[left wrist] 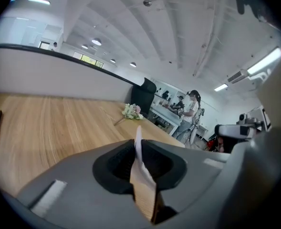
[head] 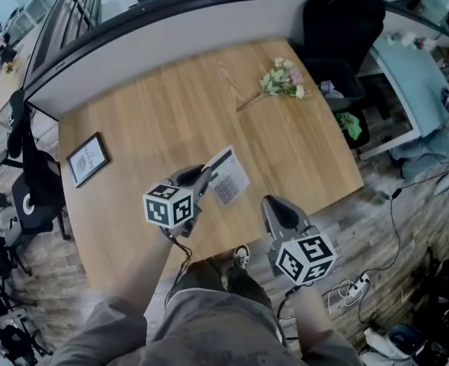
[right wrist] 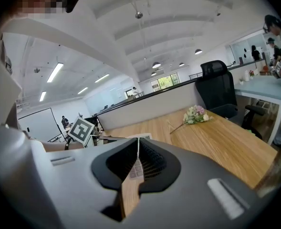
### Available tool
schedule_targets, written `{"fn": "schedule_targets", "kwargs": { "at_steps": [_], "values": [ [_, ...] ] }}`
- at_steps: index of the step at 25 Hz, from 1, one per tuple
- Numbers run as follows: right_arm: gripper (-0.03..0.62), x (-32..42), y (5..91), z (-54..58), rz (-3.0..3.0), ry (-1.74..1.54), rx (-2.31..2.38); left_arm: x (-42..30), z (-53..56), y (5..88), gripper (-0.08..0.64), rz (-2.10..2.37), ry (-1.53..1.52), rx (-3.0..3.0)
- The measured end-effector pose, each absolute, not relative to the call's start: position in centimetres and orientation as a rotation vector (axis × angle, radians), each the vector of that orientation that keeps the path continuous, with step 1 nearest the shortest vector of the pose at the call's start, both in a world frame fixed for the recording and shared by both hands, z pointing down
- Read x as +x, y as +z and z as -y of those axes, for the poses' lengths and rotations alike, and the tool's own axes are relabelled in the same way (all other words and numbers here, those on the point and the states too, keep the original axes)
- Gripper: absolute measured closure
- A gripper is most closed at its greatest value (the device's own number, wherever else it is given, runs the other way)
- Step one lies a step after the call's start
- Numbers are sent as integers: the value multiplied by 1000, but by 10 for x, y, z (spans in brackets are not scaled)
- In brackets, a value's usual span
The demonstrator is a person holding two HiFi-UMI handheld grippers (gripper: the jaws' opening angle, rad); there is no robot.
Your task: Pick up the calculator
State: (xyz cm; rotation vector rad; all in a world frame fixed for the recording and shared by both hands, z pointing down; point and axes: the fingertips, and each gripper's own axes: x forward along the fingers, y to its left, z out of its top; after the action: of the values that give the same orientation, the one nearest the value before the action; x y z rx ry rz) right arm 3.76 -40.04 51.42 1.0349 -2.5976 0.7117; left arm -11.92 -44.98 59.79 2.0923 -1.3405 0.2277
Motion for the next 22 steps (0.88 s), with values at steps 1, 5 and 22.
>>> {"fn": "schedule_targets", "kwargs": {
  "at_steps": [1, 5, 22],
  "values": [
    [572, 37, 503, 400, 2614, 688, 1044, -122, 448, 585, 512, 1355, 227, 2114],
    [572, 33, 457, 398, 2688, 602, 1080, -133, 436, 532, 514, 1399, 245, 2214],
    [574, 20, 340, 330, 2888, 331, 1023, -159, 340, 389, 514, 1521, 235, 2457]
  ]
}}
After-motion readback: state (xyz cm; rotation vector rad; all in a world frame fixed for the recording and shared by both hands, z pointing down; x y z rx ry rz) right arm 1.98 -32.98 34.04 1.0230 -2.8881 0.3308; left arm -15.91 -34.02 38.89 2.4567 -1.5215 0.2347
